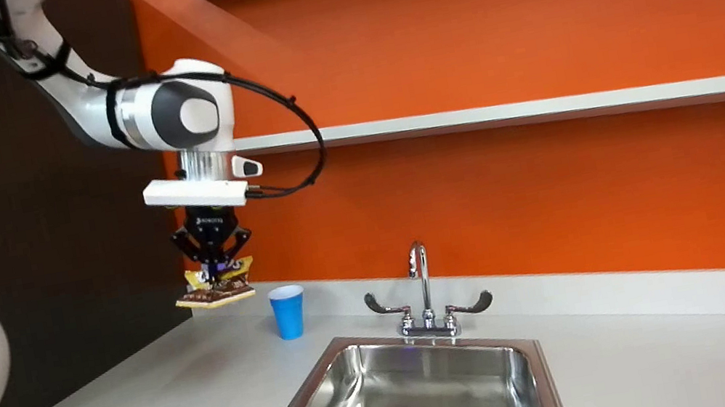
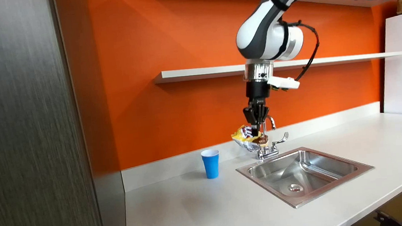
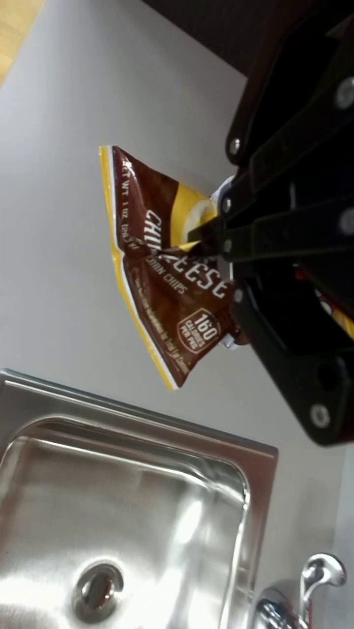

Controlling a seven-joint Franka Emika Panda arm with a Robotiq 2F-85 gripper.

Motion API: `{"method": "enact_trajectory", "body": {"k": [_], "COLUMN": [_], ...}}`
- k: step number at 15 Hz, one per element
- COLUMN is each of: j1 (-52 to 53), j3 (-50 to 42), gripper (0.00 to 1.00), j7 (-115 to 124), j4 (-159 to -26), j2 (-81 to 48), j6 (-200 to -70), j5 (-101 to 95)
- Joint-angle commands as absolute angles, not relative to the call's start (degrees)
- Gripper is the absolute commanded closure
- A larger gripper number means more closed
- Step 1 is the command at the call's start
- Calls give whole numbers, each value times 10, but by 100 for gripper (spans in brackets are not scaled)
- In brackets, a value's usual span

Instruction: Put the Lays packet on the left side of the shelf

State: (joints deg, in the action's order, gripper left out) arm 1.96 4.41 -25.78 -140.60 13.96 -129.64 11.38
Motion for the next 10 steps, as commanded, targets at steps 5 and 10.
{"method": "enact_trajectory", "body": {"k": [5,10], "j1": [80,101], "j3": [10,11], "gripper": [100,100], "j7": [-224,-191], "j4": [-1345,-1261], "j2": [306,295], "j6": [-1228,-1262], "j5": [125,125]}}
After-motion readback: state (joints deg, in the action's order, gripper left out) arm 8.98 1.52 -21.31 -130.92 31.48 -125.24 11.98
